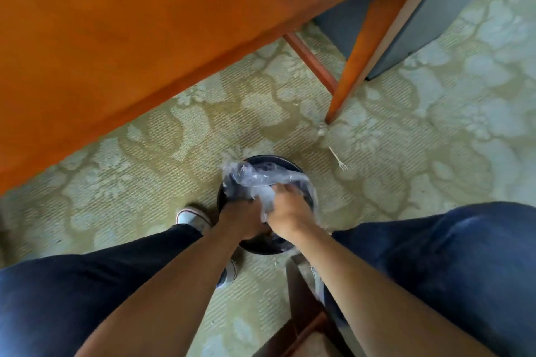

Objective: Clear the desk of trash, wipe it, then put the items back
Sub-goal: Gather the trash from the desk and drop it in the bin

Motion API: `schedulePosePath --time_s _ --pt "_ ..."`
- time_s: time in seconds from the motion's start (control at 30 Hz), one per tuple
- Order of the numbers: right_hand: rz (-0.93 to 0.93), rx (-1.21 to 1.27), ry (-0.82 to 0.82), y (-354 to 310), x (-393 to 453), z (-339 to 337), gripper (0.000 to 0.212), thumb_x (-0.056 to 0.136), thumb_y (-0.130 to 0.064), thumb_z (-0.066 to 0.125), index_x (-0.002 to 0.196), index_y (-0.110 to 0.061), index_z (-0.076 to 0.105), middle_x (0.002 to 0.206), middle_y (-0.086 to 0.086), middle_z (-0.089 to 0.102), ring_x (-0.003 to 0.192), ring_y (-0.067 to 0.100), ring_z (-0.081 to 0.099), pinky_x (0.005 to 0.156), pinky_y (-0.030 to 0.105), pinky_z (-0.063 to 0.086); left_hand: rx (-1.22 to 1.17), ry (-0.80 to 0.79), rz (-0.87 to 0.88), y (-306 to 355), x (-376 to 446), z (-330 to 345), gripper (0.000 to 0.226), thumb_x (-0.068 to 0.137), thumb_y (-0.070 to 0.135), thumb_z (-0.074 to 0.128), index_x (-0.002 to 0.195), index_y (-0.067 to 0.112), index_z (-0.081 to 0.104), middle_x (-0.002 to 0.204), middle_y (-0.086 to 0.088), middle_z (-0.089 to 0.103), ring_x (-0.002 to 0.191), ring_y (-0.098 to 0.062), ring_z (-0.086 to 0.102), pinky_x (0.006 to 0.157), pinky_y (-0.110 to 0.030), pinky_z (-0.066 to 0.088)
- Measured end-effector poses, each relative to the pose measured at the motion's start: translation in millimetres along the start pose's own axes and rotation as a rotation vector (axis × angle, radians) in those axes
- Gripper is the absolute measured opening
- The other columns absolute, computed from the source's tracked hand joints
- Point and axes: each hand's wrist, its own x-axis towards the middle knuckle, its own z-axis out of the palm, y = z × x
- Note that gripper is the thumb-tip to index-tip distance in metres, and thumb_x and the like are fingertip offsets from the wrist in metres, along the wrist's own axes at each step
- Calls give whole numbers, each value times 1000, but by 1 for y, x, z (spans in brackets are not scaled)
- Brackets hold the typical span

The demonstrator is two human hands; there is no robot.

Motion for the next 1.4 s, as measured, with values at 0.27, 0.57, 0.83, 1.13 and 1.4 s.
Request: schedulePosePath --time_s 0.27,0.57,0.83,1.13,1.4 --pt "11 -198 -194 7 2 -6 92 96 -21 64 162 -22 0 166 21 -1 147 43 27 110 47 40 -56 -67 -81 1 4 -3 67 93 59 55 137 9 48 142 -14 56 128 -35 55 93 -43 49" --pt "-9 -337 -204 24 56 48 58 100 -20 55 152 -14 29 151 15 34 141 35 37 113 42 38 180 341 59 -6 -39 -21 84 96 53 62 155 20 12 155 -12 16 145 -31 30 111 -42 44" --pt "-63 -370 -400 38 63 50 94 100 -33 55 162 -17 -14 170 7 -18 157 37 -9 128 46 3 212 139 162 -12 22 5 117 88 20 77 160 25 -15 170 -10 -14 158 -36 -3 121 -50 34" --pt "-198 -376 -71 27 -8 54 66 80 -14 65 142 -2 48 151 27 38 125 47 47 109 53 39 263 -152 100 8 73 61 77 109 42 30 159 19 -24 168 -14 -27 156 -38 -17 127 -54 2" --pt "-229 -342 197 38 -38 68 43 69 -15 63 111 -6 65 110 17 64 102 40 59 105 54 45 188 -230 -55 14 91 58 67 110 50 15 162 22 -17 170 -12 -21 158 -34 -13 126 -54 -3"
